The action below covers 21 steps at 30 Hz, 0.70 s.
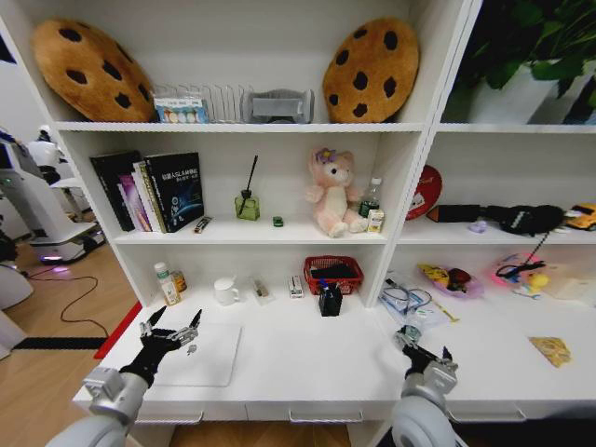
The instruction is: Organize the objects on the table.
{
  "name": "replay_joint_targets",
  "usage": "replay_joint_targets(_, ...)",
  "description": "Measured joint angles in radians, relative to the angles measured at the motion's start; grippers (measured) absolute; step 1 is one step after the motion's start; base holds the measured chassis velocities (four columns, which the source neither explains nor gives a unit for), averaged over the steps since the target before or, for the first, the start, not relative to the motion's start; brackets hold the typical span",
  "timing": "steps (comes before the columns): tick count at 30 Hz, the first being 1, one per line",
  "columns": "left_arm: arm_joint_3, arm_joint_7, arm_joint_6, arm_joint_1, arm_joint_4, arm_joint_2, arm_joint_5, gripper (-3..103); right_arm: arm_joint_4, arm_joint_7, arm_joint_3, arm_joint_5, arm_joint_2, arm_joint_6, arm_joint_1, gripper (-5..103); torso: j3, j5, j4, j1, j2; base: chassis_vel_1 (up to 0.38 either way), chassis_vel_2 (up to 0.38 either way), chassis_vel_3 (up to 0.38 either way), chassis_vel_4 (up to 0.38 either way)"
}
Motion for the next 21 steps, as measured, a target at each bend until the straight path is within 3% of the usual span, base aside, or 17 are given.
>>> replay_joint_targets(11, 0.0, 0.0, 0.0, 0.0, 0.0, 0.0, 0.0, 100, -0.165, -0.063, -0.019, 0.059, 0.021, -0.016, 0.133, 100, 0.0, -0.0001, 0.0, 0.0, 0.0, 0.0, 0.0, 0.0, 0.0)
replay_joint_targets(21, 0.0, 0.0, 0.0, 0.0, 0.0, 0.0, 0.0, 100, -0.221, -0.096, -0.033, 0.053, 0.045, -0.017, 0.125, 99, 0.0, -0.0001, -0.0001, 0.0, 0.0, 0.0, 0.0, 0.0, 0.0)
